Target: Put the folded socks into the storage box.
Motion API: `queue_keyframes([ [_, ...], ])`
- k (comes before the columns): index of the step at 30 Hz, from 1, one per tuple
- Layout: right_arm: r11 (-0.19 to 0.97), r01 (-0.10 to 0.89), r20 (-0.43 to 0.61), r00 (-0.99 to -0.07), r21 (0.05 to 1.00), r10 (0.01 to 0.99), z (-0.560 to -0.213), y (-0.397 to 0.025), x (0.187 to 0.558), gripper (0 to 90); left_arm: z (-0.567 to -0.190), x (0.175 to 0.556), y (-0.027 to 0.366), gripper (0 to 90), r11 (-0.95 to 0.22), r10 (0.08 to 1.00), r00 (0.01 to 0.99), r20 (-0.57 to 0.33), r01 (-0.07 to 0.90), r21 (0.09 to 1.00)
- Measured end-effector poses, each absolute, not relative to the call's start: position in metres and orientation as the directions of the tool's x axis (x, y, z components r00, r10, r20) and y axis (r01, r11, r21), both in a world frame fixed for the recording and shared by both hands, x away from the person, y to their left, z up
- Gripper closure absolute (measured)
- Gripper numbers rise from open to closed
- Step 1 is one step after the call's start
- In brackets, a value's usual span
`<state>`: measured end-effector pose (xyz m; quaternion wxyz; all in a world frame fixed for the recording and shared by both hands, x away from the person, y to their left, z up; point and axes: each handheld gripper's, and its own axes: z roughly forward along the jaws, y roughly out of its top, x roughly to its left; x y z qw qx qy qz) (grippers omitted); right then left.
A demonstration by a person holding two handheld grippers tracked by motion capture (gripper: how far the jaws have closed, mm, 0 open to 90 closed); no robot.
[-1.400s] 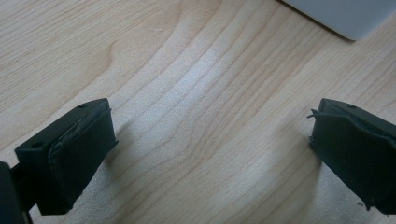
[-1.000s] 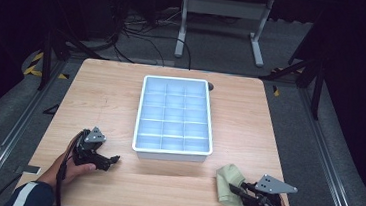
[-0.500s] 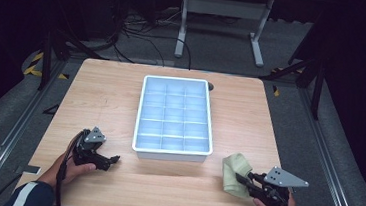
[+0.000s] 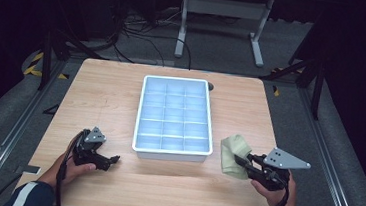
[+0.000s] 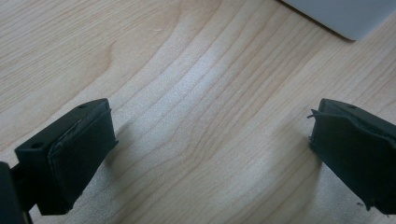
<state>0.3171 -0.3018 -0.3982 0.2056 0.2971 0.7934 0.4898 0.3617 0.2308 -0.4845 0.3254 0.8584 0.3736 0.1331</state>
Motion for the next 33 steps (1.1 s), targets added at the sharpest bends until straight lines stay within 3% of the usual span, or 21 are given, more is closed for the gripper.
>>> queue_keyframes([
  [33, 0.405, 0.201, -0.08, -0.811, 0.892, 0.58, -0.36, -0.215, 0.383, 73.0, -0.484, 0.362, 0.231, 0.3, -0.513, 0.723, 0.69, -0.014, 0.551, 0.658],
])
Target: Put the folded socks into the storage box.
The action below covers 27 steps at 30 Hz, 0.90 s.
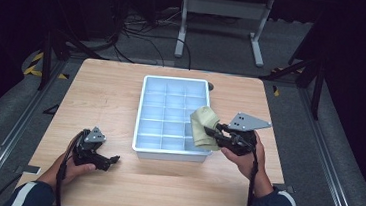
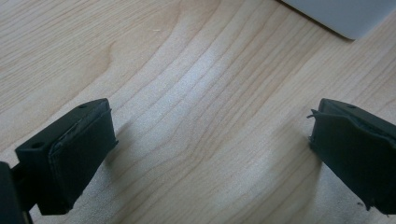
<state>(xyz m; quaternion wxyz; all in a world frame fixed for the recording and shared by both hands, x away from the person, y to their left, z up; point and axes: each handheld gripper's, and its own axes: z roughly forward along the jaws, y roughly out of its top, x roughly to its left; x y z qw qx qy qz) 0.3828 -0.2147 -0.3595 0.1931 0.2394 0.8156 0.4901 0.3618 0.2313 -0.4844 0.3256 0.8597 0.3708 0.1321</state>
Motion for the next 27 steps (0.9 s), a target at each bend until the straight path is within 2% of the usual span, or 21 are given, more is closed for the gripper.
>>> queue_keyframes([
  [18, 0.4, 0.199, -0.088, -0.799, 0.895, 0.595, -0.359, -0.194, 0.405, 73.0, -0.484, 0.362, 0.231, 0.3, -0.513, 0.723, 0.69, -0.014, 0.551, 0.658],
  [27, 0.474, 0.196, -0.155, -0.782, 0.858, 0.603, -0.363, -0.186, 0.415, 73.0, -0.484, 0.362, 0.231, 0.3, -0.513, 0.724, 0.69, -0.015, 0.552, 0.658],
])
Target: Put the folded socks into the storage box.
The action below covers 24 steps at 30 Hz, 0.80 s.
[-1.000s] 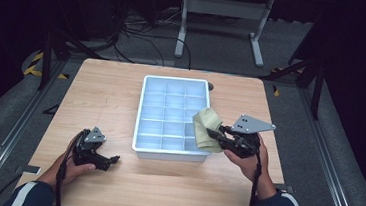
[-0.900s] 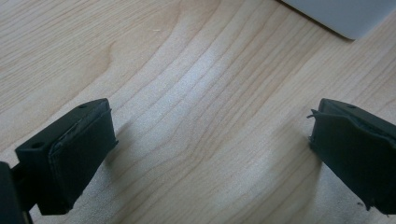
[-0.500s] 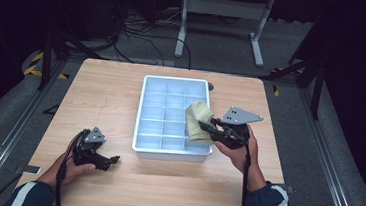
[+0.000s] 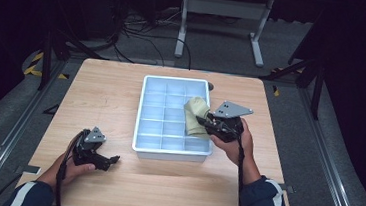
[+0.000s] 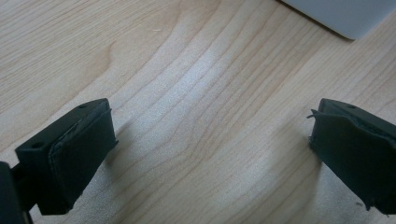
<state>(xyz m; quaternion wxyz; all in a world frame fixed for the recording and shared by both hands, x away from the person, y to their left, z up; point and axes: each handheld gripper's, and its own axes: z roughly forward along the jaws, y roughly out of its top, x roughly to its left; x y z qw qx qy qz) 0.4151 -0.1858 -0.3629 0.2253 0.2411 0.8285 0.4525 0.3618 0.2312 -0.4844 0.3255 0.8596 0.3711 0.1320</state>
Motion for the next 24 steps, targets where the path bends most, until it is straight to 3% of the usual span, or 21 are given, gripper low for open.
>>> queue_keyframes([
  [9, 0.531, 0.208, -0.175, -0.794, 0.821, 0.582, -0.371, -0.18, 0.421, 73.3, -0.484, 0.362, 0.231, 0.3, -0.513, 0.724, 0.69, -0.014, 0.552, 0.658],
  [24, 0.733, 0.229, -0.276, -0.822, 0.641, 0.498, -0.39, -0.161, 0.425, 73.3, -0.484, 0.362, 0.231, 0.3, -0.512, 0.724, 0.689, -0.015, 0.553, 0.657],
])
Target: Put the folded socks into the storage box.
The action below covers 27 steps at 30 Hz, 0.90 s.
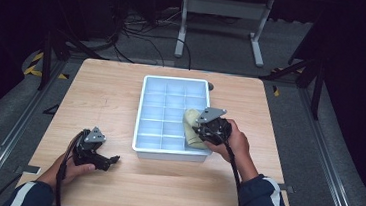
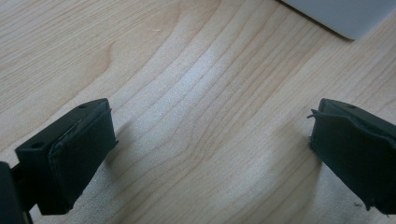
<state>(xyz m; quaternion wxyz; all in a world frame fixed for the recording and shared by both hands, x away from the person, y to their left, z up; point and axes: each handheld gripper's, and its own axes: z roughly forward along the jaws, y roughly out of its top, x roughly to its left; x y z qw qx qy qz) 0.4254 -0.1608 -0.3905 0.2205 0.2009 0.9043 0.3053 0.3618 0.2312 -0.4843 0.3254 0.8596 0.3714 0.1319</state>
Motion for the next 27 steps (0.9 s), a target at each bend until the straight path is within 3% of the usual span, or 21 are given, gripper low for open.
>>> queue_keyframes([
  [9, 0.815, 0.242, -0.289, -0.851, 0.526, 0.439, -0.399, -0.149, 0.434, 73.3, -0.484, 0.362, 0.231, 0.3, -0.512, 0.724, 0.689, -0.015, 0.553, 0.657],
  [27, 0.925, 0.277, -0.219, -0.916, 0.259, 0.335, -0.395, -0.121, 0.463, 73.3, -0.484, 0.362, 0.231, 0.3, -0.513, 0.724, 0.69, -0.014, 0.552, 0.657],
])
